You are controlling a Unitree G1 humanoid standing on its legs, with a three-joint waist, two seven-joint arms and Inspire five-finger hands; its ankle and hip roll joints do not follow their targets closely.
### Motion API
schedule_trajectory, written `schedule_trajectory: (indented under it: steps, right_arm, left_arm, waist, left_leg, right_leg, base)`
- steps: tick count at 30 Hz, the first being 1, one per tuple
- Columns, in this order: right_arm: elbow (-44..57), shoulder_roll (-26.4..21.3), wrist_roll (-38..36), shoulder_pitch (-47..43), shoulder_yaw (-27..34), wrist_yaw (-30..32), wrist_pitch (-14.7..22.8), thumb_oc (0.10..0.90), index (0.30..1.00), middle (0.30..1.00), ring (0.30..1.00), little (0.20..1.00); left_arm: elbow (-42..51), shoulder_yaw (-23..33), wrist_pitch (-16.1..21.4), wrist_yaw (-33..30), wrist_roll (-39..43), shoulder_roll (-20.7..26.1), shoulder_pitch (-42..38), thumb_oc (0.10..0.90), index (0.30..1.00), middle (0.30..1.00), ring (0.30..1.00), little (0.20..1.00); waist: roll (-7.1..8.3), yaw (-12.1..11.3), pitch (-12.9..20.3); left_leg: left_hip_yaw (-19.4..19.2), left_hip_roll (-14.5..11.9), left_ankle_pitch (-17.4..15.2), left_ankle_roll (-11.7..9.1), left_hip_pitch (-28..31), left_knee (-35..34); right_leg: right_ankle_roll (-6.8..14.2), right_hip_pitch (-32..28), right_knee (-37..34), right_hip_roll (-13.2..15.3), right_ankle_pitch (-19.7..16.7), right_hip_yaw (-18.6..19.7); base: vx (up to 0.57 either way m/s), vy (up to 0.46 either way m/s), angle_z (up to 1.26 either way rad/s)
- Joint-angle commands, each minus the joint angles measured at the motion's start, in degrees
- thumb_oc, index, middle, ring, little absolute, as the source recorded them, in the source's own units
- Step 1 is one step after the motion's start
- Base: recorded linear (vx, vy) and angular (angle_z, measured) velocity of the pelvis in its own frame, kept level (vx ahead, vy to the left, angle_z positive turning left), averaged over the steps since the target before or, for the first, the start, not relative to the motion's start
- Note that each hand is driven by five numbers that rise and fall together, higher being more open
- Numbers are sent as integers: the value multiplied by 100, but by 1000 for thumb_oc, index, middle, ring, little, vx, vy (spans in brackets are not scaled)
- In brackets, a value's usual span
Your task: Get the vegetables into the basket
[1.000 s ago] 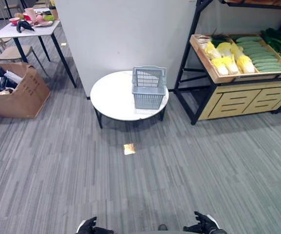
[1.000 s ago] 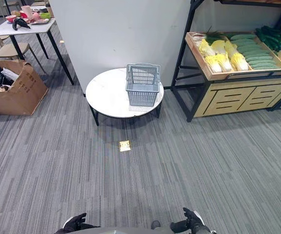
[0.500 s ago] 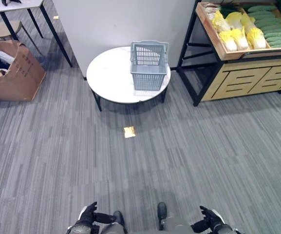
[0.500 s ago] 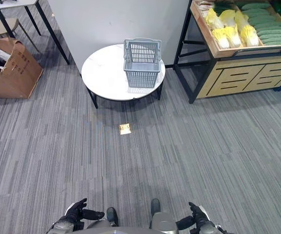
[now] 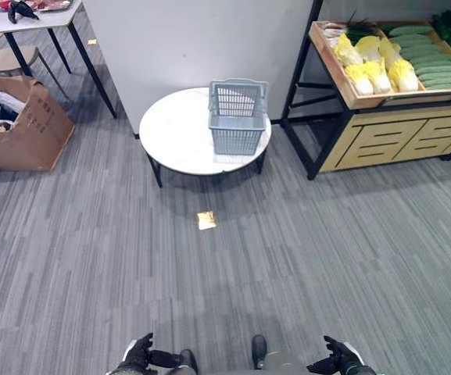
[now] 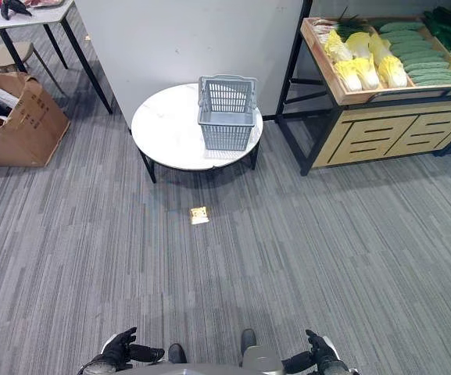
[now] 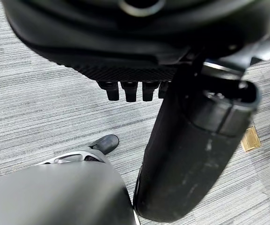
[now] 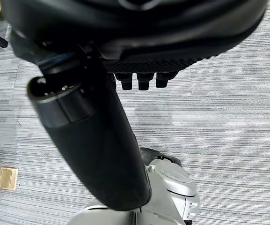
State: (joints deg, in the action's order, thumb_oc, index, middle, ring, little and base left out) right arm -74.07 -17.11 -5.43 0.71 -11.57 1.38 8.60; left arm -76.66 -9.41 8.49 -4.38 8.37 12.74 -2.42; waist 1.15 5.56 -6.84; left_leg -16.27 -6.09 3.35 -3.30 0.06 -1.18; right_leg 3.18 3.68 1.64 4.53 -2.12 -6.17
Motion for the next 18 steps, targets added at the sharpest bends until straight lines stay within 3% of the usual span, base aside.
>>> schedule_trajectory:
  steps: [1, 6, 7, 8, 13, 14, 16, 18]
  right_arm:
    - [-57, -303, -276, -334, -37, 202, 126, 900, 1000, 1000, 1000, 1000]
    - [-99, -394, -306, -381, -20, 242, 136, 900, 1000, 1000, 1000, 1000]
    - [-147, -487, -255, -347, 20, 264, 137, 900, 1000, 1000, 1000, 1000]
    - [-202, -589, -227, -357, 64, 306, 122, 900, 1000, 1000, 1000, 1000]
    - [-235, -673, -293, -378, 163, 366, 116, 900, 1000, 1000, 1000, 1000]
    - [-240, -701, -295, -384, 173, 414, 100, 900, 1000, 1000, 1000, 1000]
    - [-260, -696, -307, -371, 190, 427, 118, 900, 1000, 1000, 1000, 1000]
    - [-330, -662, -258, -300, 220, 380, 108, 900, 1000, 1000, 1000, 1000]
  left_arm:
    - [-44, 36, 87, -95, 141, 247, -227, 900, 1000, 1000, 1000, 1000]
    - [-29, 47, 96, -100, 254, 243, -284, 900, 1000, 1000, 1000, 1000]
    - [53, 79, 118, -66, 396, 255, -312, 900, 1000, 1000, 1000, 1000]
    - [137, 52, 155, -82, 497, 280, -379, 900, 1000, 1000, 1000, 1000]
    - [177, -19, 171, -114, 510, 290, -472, 900, 1000, 1000, 1000, 1000]
    - [176, -85, 174, -164, 483, 285, -498, 900, 1000, 1000, 1000, 1000]
    - [170, -96, 196, -147, 473, 306, -479, 900, 1000, 1000, 1000, 1000]
    - [146, -70, 187, -59, 488, 311, -382, 900, 1000, 1000, 1000, 1000]
  waist:
    - [5, 33, -239]
    - [-5, 66, -362]
    - [52, 17, -481]
    - [29, -25, -573]
    - [-24, 9, -609]
    - [-120, -49, -611]
    - [-144, -132, -630]
    - [-114, -173, -531]
  left_leg:
    - [531, -413, -29, -302, -78, 12]
    - [608, -535, -82, -371, -316, 498]
    - [883, -547, 101, -439, -629, 1322]
    - [1202, -425, 269, -436, -883, 1404]
    - [1102, -399, 272, -342, -1203, 970]
    - [1069, -468, 599, -355, -1510, 556]
    - [1159, -446, 816, -379, -1621, 276]
    - [1178, -400, 719, -320, -1561, 258]
  right_leg:
    - [372, 424, 450, 153, 134, 195]
    - [222, 476, 534, 14, 246, 224]
    - [81, 351, 520, -63, 270, 245]
    - [59, 306, 524, -73, 311, 241]
    - [94, 267, 564, -36, 433, 202]
    - [115, 176, 615, -88, 570, 232]
    - [138, 3, 667, -125, 704, 360]
    - [218, -150, 694, -104, 842, 492]
  base:
    - [-36, -85, 2]
    - [32, -155, 4]
    - [134, -245, 15]
    - [117, -192, -1]
    - [102, 63, 6]
    - [213, 163, 14]
    - [299, 194, 20]
    - [300, 195, -15]
